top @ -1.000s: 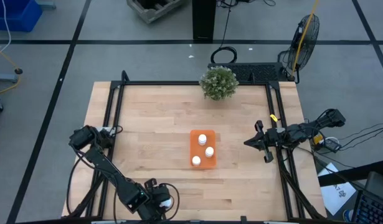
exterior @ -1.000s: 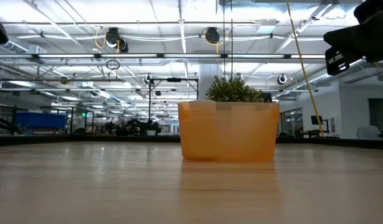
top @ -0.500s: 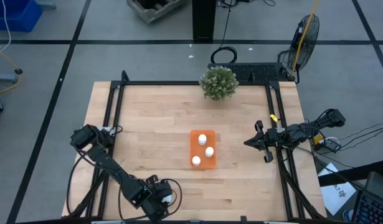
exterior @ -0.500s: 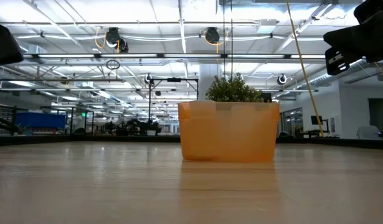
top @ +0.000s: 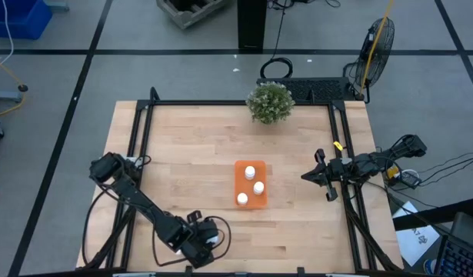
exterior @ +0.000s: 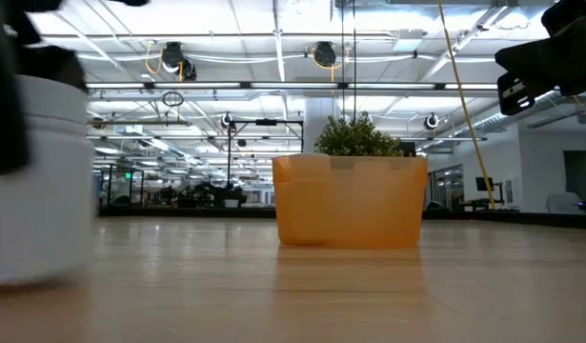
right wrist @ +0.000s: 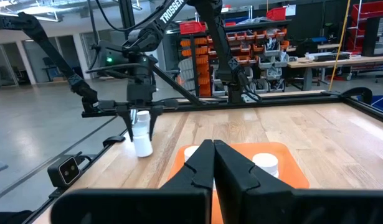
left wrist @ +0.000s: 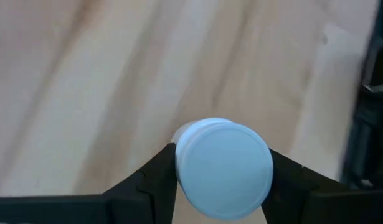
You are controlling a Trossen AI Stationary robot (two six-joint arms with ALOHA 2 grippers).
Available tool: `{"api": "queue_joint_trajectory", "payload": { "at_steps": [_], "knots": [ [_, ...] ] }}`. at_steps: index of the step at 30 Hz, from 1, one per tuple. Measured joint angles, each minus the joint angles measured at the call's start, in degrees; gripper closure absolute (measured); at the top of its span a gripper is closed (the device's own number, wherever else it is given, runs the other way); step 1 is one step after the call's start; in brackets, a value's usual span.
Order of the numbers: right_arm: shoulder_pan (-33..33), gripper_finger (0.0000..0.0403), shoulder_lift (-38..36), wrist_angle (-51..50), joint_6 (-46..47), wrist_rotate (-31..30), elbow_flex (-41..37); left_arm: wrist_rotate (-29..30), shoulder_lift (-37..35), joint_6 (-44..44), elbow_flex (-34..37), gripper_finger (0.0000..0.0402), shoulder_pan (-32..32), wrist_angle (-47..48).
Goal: Pick and place pill bottles into a basket
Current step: Put the white medicine bottle into the orange bin
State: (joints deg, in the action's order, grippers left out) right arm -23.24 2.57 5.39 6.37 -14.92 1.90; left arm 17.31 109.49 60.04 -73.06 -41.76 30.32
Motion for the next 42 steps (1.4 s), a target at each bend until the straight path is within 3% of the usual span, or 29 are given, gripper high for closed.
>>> {"api": "queue_joint_trajectory", "payload": {
  "at_steps": [5,10,17,21,26,34,36,42],
  "knots": [
    [0.00,0.0403,0.00,0.00,0.01,0.01,-0.01,2.42,0.00,-7.67,-0.02,0.0202,2.15,-0.02],
    [0.02,0.0403,0.00,0.00,0.02,0.00,0.01,-1.17,-0.53,-13.28,-0.51,0.0225,5.20,0.21],
    [0.00,0.0403,0.00,0.01,0.00,0.01,0.00,-2.45,-2.73,-20.10,-0.61,0.0224,9.09,2.23],
    [0.00,0.0403,0.02,0.37,0.00,0.00,-0.01,-3.73,-5.23,-22.75,-0.55,0.0210,11.30,2.85],
    [0.02,0.0403,0.01,0.12,0.00,0.01,0.00,-4.41,-8.85,-26.63,-0.55,0.0220,13.14,3.72],
    [0.02,0.0403,0.06,0.04,0.02,0.01,0.00,-2.03,-15.80,-32.16,-0.61,0.0205,19.44,1.48],
    [0.00,0.0403,0.04,0.00,0.02,0.00,0.01,-3.87,-16.42,-35.02,-0.61,0.0201,21.42,-0.78],
    [0.00,0.0403,0.06,0.02,0.02,0.02,-0.01,-16.84,-14.85,-39.76,-0.61,0.0218,28.10,-9.71]
  ]
}}
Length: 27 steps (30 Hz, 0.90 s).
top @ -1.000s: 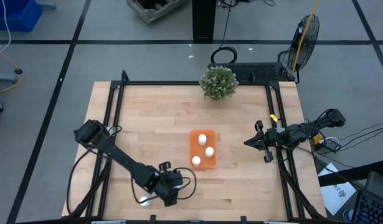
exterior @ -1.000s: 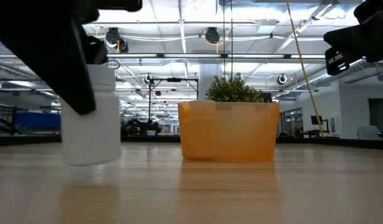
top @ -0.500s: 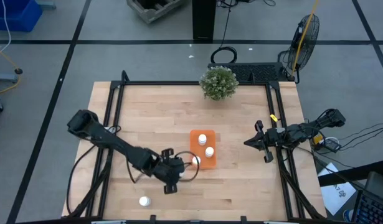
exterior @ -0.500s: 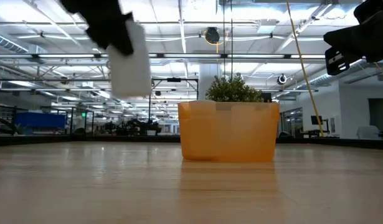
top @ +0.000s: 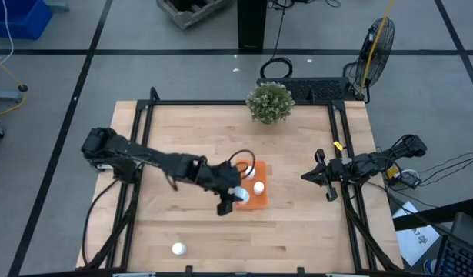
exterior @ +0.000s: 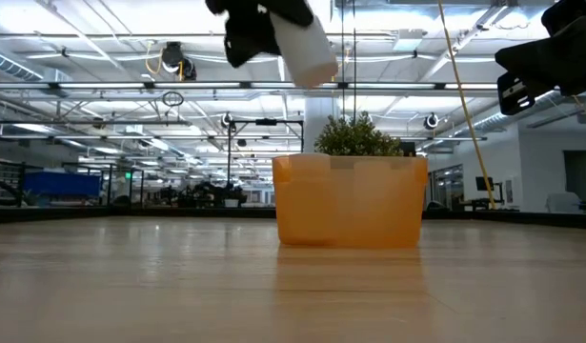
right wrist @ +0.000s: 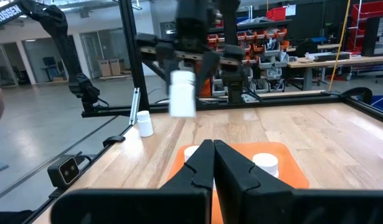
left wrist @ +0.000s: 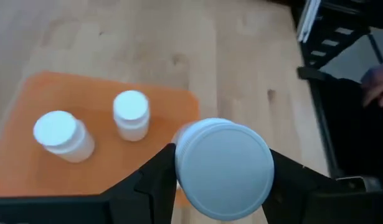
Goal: Pick and place pill bottles into a basket
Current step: Put the white medicine bottle into the orange bin
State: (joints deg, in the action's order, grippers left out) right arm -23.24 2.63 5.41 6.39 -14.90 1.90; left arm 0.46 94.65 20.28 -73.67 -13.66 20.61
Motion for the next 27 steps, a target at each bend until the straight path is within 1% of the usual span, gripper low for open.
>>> {"api": "queue_joint_trajectory", "payload": {
  "at_steps": [5,8,10,12,17,20,22,24,27],
  "knots": [
    [0.00,0.0403,-0.02,0.00,0.00,0.00,0.02,-2.31,1.53,-0.91,0.02,0.0224,3.89,-1.16],
    [0.00,0.0403,0.01,0.01,-0.01,-0.02,0.01,-4.89,2.75,-1.00,0.02,0.0216,5.35,-3.48],
    [0.02,0.0403,0.01,0.00,0.00,-0.01,0.00,-6.36,3.79,-1.08,0.01,0.0208,5.76,-5.19],
    [0.02,0.0403,0.01,0.07,-0.02,0.00,0.00,-7.32,5.04,-1.19,-0.65,0.0206,5.87,-4.99],
    [0.01,0.0403,0.02,-0.02,-0.01,-0.01,0.00,-9.17,9.14,-1.67,-3.69,0.0222,5.65,-4.97],
    [0.02,0.0403,0.01,0.00,0.00,0.00,0.01,-11.45,11.49,-2.25,-5.82,0.0221,5.65,-4.07],
    [0.01,0.0403,0.03,0.00,0.00,-0.02,0.01,-11.82,12.81,-2.39,-7.20,0.0212,5.65,-2.59],
    [0.00,0.0403,0.03,-0.02,0.00,0.00,0.02,-10.85,14.07,-2.82,-8.83,0.0206,5.65,0.46],
    [0.00,0.0403,0.03,0.00,-0.01,-0.02,0.01,-9.18,16.38,-3.58,-10.87,0.0207,5.65,2.82]
  ]
}}
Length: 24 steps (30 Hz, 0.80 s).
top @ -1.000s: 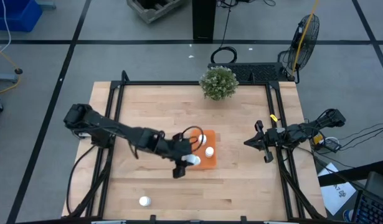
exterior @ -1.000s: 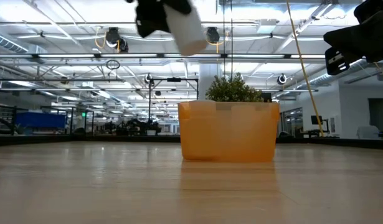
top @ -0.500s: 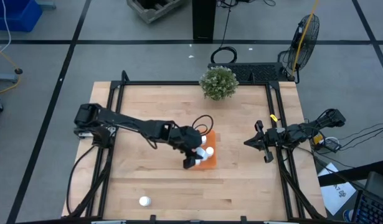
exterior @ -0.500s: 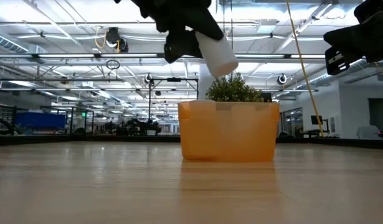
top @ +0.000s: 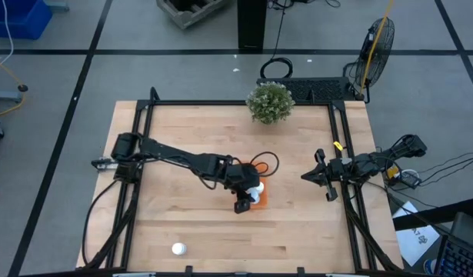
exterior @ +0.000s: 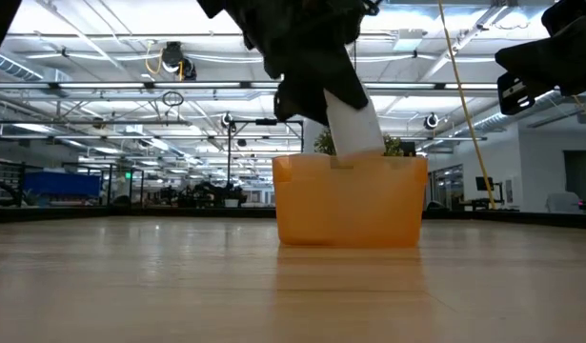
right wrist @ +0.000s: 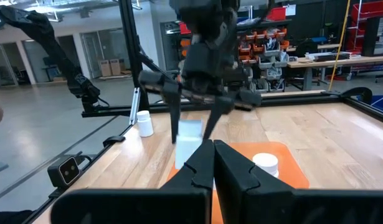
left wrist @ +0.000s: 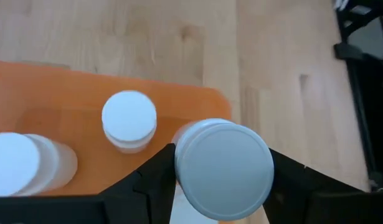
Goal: Pick and place pill bottles into a basket
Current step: Put the white medicine bottle into the orange bin
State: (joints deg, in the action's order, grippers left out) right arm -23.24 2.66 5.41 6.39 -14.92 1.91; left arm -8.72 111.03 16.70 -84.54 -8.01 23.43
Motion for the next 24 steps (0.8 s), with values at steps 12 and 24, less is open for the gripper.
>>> {"api": "queue_joint_trajectory", "payload": {
  "at_steps": [12,24],
  "knots": [
    [0.02,0.0403,0.00,0.00,-0.01,0.00,-0.02,-0.01,6.69,-1.13,-3.23,0.0203,0.04,1.50],
    [0.01,0.0403,0.00,0.02,0.01,0.01,0.01,1.19,7.95,-2.03,-3.27,0.0195,0.21,2.11]
  ]
}}
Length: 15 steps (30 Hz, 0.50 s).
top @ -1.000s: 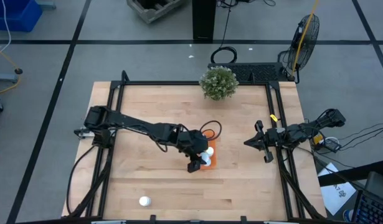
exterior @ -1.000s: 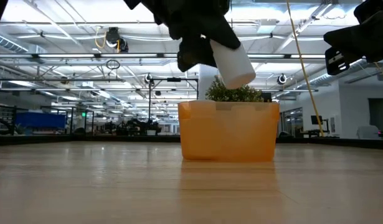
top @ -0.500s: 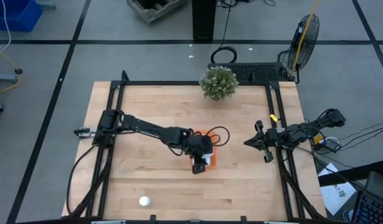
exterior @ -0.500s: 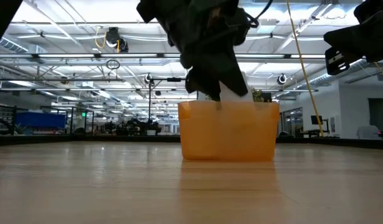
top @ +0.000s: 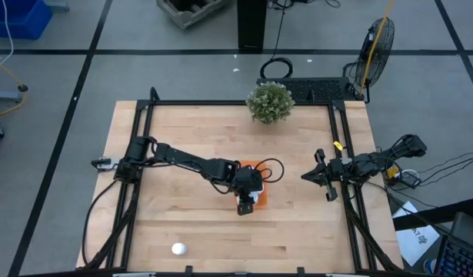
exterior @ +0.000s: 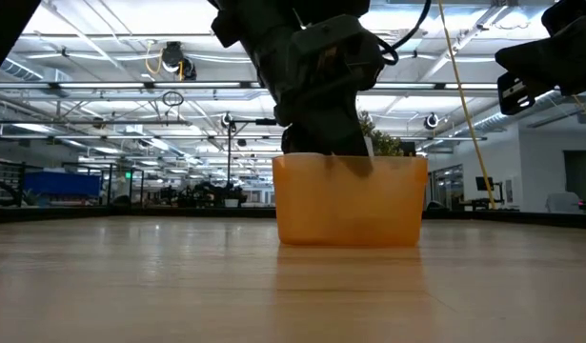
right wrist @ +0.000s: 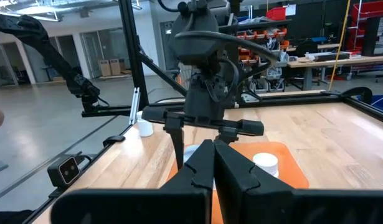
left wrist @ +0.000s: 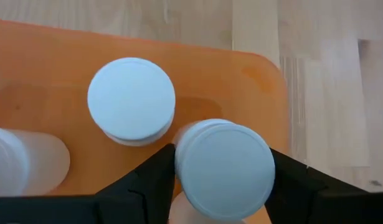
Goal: Pick and place pill bottles into a basket
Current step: Put the white medicine bottle into the orange bin
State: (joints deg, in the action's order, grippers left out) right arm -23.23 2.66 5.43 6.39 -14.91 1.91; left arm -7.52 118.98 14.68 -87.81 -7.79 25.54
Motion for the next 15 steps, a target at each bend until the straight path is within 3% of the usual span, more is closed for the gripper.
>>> {"api": "queue_joint_trajectory", "payload": {
  "at_steps": [8,15],
  "knots": [
    [0.01,0.0403,0.00,-0.02,0.00,-0.01,0.00,-0.01,0.00,0.44,0.00,0.0150,0.00,-0.24],
    [0.01,0.0403,0.00,-0.02,-0.02,0.01,-0.02,-3.05,-0.09,-0.15,-0.18,0.0161,0.45,-1.65]
  ]
}}
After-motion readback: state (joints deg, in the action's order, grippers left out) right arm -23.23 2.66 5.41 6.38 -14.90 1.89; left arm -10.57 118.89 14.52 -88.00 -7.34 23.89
